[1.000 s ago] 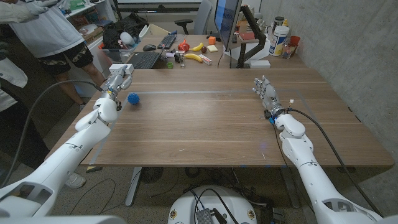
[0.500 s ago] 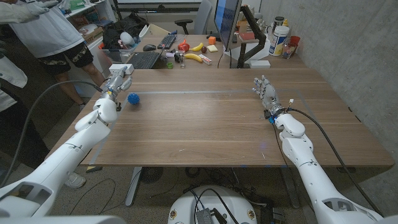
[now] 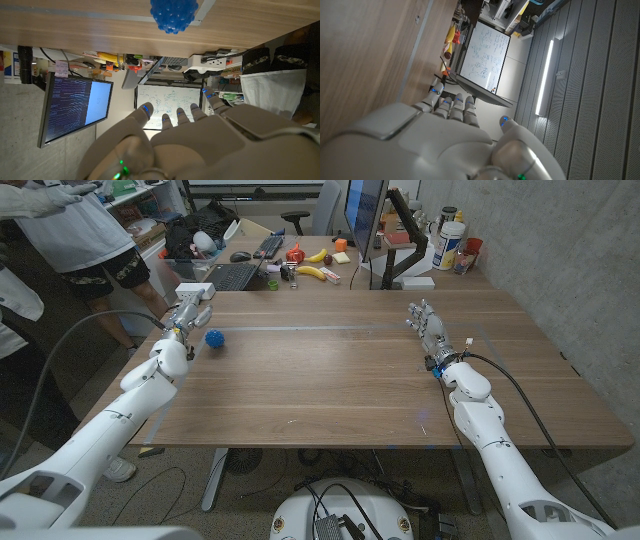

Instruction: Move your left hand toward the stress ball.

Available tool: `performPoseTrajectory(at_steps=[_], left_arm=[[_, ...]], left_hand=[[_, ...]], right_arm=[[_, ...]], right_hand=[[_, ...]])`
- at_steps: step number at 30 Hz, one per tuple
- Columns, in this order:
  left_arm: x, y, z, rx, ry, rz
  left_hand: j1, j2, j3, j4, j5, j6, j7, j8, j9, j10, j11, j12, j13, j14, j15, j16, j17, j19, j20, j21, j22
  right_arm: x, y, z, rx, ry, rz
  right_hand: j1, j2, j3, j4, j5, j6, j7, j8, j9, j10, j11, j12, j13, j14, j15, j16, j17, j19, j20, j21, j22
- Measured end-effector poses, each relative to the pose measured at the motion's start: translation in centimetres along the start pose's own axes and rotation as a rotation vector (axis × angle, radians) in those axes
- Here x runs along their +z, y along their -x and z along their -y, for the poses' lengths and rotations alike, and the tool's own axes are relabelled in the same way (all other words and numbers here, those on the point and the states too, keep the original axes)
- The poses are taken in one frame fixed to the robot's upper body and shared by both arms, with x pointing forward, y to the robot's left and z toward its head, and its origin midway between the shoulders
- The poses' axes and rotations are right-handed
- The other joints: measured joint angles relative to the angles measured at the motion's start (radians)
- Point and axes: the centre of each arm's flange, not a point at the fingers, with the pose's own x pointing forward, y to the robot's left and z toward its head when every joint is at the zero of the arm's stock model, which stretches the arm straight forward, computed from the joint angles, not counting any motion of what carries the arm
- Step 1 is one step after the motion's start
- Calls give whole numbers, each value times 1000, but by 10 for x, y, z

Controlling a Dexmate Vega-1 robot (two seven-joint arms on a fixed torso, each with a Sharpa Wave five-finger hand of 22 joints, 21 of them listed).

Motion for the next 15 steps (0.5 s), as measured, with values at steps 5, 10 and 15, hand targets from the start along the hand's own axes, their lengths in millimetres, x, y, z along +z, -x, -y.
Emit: performPoseTrajectory(at_steps=[5, 10, 15], left_arm=[[-3, -1, 1, -5, -2, -3], [-4, -2, 1, -10, -1, -3], [-4, -3, 2, -12, -2, -3]], left_hand=[[0, 0, 4, -4, 0, 0, 0, 0, 0, 5, 5, 0, 0, 0, 0, 0, 0, 0, 0, 0, 0], [3, -3, 4, -4, 0, 0, 0, 0, 0, 5, 5, 0, 0, 0, 0, 0, 0, 0, 0, 0, 0], [3, -3, 8, 0, 0, 0, 0, 0, 0, 5, 5, 0, 0, 0, 0, 0, 0, 0, 0, 0, 0]], right_arm=[[1, 1, -2, -1, 1, 5], [3, 2, -3, 0, 4, 11], [6, 3, -5, 3, 7, 21]], right_hand=[[0, 0, 0, 0, 0, 0, 0, 0, 0, 0, 0, 0, 0, 0, 0, 0, 0, 0, 0, 0, 0], [0, 0, 0, 0, 0, 0, 0, 0, 0, 0, 0, 0, 0, 0, 0, 0, 0, 0, 0, 0, 0], [0, 0, 0, 0, 0, 0, 0, 0, 0, 0, 0, 0, 0, 0, 0, 0, 0, 0, 0, 1, 0]])
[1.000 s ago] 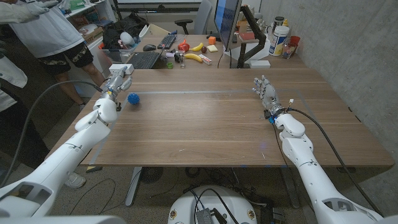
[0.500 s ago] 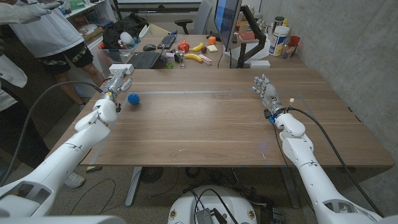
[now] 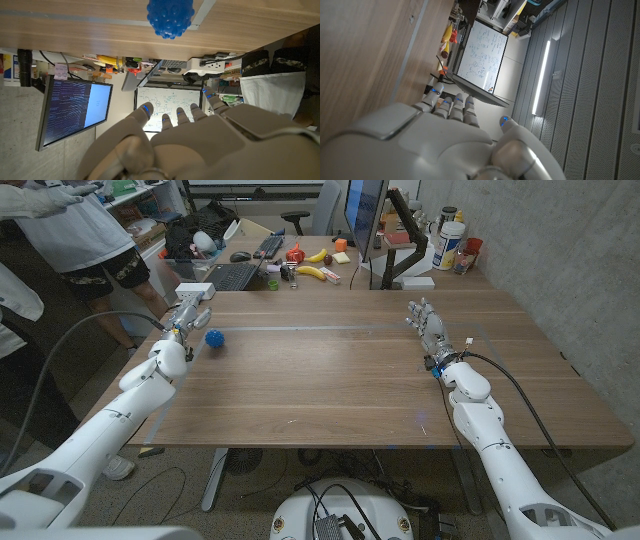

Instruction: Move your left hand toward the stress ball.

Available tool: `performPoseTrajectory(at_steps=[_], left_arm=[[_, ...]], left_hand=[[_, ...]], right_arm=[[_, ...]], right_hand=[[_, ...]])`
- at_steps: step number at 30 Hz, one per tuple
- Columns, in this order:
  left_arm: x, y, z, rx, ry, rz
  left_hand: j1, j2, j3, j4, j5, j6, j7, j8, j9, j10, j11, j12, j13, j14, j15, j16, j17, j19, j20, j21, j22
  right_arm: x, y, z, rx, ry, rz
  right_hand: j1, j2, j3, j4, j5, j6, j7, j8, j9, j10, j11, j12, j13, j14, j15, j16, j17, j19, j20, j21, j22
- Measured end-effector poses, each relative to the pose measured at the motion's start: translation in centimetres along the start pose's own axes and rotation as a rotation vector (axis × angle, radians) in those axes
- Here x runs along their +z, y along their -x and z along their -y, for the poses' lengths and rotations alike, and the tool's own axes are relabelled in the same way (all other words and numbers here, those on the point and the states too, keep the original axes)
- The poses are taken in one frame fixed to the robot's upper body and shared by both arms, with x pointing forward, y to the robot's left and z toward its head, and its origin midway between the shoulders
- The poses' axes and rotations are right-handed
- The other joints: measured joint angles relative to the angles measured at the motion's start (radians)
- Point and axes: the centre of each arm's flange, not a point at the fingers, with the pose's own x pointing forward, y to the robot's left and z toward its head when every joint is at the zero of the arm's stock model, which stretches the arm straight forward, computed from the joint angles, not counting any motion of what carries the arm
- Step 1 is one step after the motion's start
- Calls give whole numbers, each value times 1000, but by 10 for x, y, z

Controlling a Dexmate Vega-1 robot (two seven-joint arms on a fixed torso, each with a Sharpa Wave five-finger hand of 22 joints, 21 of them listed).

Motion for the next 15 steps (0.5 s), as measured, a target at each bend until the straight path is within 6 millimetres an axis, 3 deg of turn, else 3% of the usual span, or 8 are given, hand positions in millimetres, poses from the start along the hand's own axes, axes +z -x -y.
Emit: performPoseTrajectory(at_steps=[15], left_arm=[[0, -2, 2, -9, -3, -1]], left_hand=[[8, 3, 3, 3, 0, 0, 0, 0, 0, 0, 0, 4, 0, 0, 0, 0, 5, 0, 0, 0, 0]], right_arm=[[11, 8, 0, -3, 10, 35]], right_hand=[[0, 0, 0, 0, 0, 0, 0, 0, 0, 0, 0, 0, 0, 0, 0, 0, 0, 0, 0, -4, 0]])
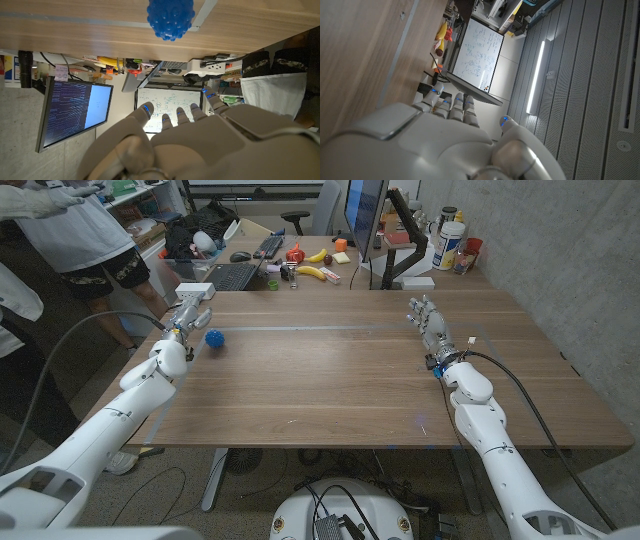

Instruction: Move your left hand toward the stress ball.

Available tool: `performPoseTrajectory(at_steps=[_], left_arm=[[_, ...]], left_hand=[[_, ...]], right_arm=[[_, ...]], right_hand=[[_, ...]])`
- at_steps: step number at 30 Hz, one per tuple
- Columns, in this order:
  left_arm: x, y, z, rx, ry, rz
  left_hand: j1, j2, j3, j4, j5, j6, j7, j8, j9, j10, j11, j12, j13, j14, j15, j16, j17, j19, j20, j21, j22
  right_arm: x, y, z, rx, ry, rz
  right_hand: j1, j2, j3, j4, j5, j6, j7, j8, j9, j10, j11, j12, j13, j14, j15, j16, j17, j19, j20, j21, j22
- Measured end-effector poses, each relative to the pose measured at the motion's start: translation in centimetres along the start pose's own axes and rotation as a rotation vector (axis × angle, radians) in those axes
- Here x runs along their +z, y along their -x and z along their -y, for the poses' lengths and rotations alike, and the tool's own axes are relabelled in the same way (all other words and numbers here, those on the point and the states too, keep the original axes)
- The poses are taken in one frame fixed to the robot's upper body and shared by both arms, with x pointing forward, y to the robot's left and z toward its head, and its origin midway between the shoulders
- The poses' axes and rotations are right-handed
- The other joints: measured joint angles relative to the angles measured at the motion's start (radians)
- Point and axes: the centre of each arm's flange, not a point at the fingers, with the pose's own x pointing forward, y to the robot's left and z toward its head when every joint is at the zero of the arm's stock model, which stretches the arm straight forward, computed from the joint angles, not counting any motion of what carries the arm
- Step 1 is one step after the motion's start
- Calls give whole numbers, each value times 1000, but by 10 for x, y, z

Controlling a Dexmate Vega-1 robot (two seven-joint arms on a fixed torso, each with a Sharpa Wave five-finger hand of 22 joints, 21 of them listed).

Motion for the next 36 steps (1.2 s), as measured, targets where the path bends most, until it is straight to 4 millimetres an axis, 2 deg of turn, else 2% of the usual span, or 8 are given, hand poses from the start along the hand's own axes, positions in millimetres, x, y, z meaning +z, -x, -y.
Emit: performPoseTrajectory(at_steps=[7, 18, 36], left_arm=[[-1, 0, 2, -9, -2, -3], [-4, -1, 5, -23, -8, -10], [-8, 1, 9, -41, -22, -28]], left_hand=[[4, 4, 1, 1, 0, 4, 4, 0, 0, 0, 0, 0, 0, 0, 0, 0, 0, -6, 6, 0, 0], [4, 4, 5, 5, 0, 4, 4, 0, 0, 0, 0, 0, 0, 0, 0, 0, 0, -2, 9, 0, 0], [17, -1, 5, 5, -7, 4, 4, 0, 0, 0, 0, 5, 0, 4, -4, 6, 0, -2, 9, 1, 0]], right_arm=[[3, 3, 2, -7, 0, 11], [6, 8, 0, -3, -3, 25], [13, 18, -7, 20, -3, 61]], right_hand=[[0, 0, 0, 0, 0, 5, -5, 0, 0, 0, 0, 0, 0, 0, 0, 0, 0, 7, 7, 0, 0], [0, 0, 0, 0, 0, 11, 0, 0, 0, 6, 6, 0, 0, 0, 0, 0, 0, 7, 7, 0, 0], [0, 0, 0, 0, 0, 22, 0, 0, 0, 11, 0, 8, 0, 0, 0, 0, 0, 13, 2, -4, 0]])
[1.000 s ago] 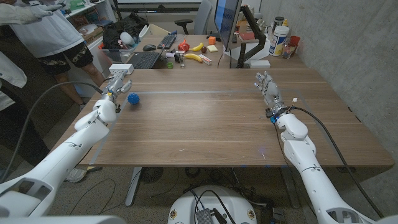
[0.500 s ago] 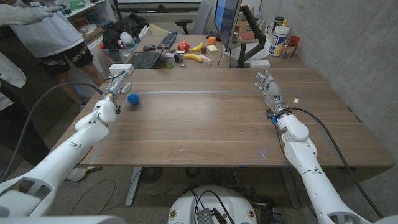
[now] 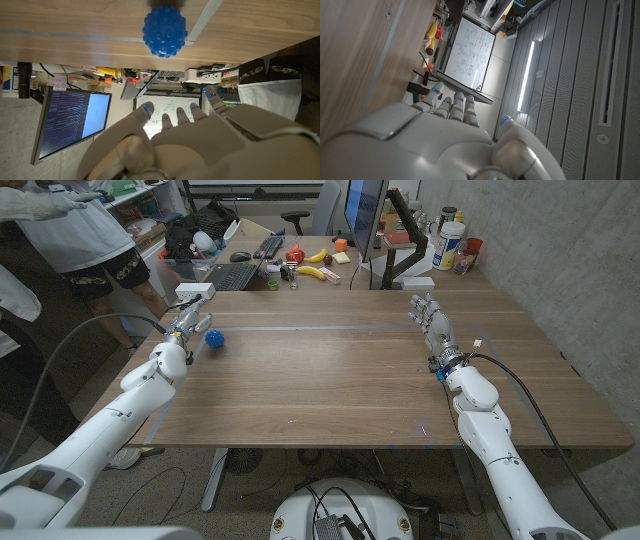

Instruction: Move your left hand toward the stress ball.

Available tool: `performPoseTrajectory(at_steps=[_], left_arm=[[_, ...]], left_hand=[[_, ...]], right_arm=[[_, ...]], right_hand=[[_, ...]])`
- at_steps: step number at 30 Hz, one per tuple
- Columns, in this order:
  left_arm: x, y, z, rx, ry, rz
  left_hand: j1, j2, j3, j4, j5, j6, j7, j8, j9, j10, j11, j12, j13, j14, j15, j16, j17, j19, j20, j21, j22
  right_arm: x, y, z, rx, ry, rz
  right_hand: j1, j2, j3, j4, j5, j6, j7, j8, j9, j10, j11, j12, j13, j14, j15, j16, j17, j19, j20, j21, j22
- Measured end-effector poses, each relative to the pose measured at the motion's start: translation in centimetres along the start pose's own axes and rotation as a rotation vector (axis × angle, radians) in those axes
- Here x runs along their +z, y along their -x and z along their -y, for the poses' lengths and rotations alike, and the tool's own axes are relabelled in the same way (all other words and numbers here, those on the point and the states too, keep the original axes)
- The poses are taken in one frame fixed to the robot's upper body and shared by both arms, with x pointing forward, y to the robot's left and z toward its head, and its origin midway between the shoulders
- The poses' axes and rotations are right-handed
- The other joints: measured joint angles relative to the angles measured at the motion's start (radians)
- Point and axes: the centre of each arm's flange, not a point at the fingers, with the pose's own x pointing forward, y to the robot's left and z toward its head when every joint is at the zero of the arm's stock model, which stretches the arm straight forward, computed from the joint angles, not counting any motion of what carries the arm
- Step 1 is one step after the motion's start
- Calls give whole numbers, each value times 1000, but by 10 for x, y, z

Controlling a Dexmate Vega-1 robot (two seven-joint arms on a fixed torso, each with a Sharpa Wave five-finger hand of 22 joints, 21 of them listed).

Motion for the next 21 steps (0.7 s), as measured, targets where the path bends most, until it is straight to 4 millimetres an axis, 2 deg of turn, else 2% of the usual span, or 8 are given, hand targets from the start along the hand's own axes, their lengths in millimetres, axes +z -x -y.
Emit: performPoseTrajectory(at_steps=[21], left_arm=[[-3, -3, 4, -20, -10, -22]], left_hand=[[0, 0, 0, 0, -5, 11, 11, 0, 0, 0, 0, 0, 0, -3, -3, 0, -3, 0, 0, 7, 0]], right_arm=[[11, 7, -1, 7, 8, 43]], right_hand=[[0, 0, 4, -4, 0, 0, 0, 0, 0, 0, 0, 0, 0, 0, 0, 0, 0, 0, 0, -3, 0]])
